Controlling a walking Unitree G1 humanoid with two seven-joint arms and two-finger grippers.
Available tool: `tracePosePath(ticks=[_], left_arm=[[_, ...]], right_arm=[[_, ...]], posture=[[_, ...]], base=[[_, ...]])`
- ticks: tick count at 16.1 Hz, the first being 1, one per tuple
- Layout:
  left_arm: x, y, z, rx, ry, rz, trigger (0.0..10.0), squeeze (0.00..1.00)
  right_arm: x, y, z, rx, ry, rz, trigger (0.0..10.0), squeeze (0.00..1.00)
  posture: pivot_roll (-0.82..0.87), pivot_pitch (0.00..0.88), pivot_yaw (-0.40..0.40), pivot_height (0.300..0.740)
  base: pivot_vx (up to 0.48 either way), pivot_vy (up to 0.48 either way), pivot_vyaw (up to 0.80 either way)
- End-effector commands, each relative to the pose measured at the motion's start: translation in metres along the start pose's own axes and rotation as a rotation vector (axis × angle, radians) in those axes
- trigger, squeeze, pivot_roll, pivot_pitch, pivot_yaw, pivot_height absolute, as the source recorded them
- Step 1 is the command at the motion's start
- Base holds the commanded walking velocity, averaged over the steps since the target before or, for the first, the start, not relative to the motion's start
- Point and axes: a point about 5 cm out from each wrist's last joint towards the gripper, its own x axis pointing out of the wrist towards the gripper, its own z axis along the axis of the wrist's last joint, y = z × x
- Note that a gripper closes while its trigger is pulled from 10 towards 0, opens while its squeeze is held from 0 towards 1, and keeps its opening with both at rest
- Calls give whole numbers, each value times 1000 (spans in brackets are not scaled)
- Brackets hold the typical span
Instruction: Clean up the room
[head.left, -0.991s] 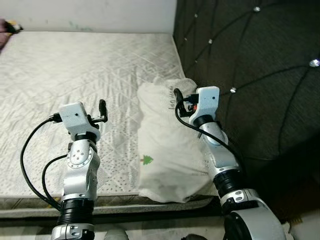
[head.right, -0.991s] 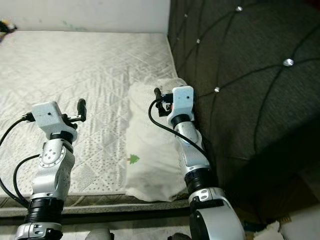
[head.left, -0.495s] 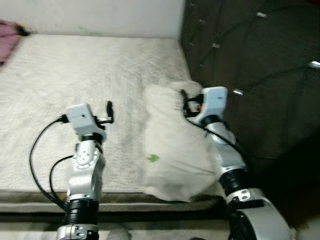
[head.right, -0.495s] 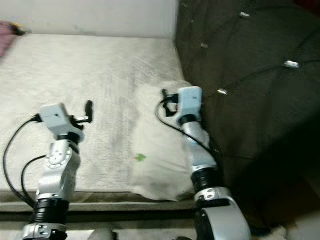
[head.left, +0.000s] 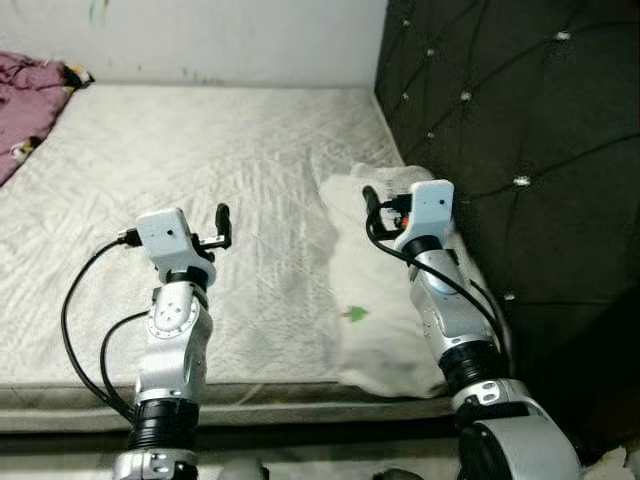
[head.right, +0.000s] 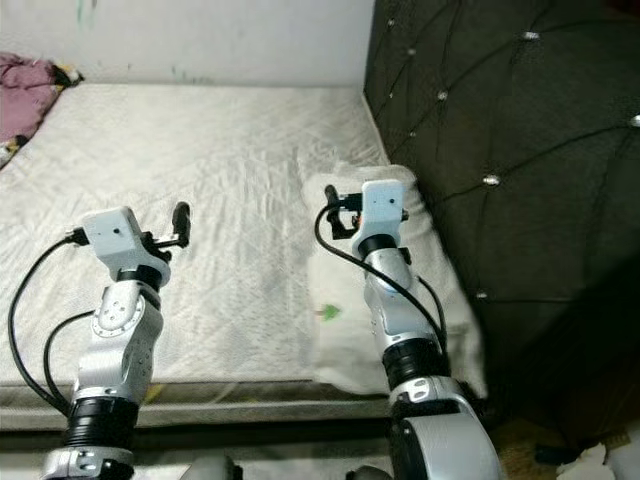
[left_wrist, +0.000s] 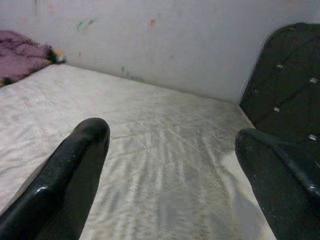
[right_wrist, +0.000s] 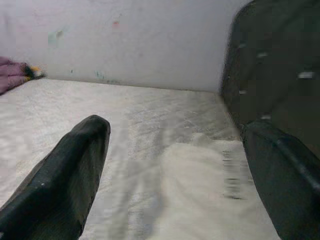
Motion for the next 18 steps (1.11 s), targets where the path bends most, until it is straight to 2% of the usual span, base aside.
tracePosePath(ticks=[1,2,3,4,5,6,7,8,9,10,18], left_arm=[[1,3,2,6,-7,13,10000,0],[1,3,2,7,-8,11,10000,0],[2,2,2,7,-9,10,10000,0],[2,2,2,7,-10,9,10000,0],[2,2,2,7,-11,8,10000,0],[2,1,2,7,-11,8,10000,0],[2,1,2,6,-12,8,10000,0],[2,1,2,6,-11,9,10000,0],[2,2,1,5,-11,9,10000,0],[2,2,1,4,-11,9,10000,0],[3,2,2,2,-13,14,10000,0]], right_arm=[[4,7,6,-5,-16,27,10000,0],[4,8,6,-8,-12,32,10000,0],[4,8,6,3,-14,34,1608,0],[4,8,6,7,-17,34,1608,0],[5,8,6,7,-17,35,0,0],[5,8,6,7,-16,36,314,0],[5,8,6,5,-14,37,7765,0],[5,8,6,3,-13,37,8941,0],[5,8,5,3,-12,37,9137,0],[5,8,5,-2,-10,41,10000,0],[6,7,3,-12,5,30,10000,0]], posture=[[89,0,-5,740],[88,0,-7,740],[88,0,-9,740],[87,0,-10,740],[87,0,-11,740],[87,0,-11,740],[87,0,-12,740],[86,0,-12,740],[86,0,-12,740],[86,0,-12,740],[85,0,-14,740]], base=[[0,480,0],[0,480,0],[0,480,0],[0,480,0],[0,480,0],[0,480,0],[0,480,0],[0,480,0],[0,480,0],[0,480,0],[0,480,0]])
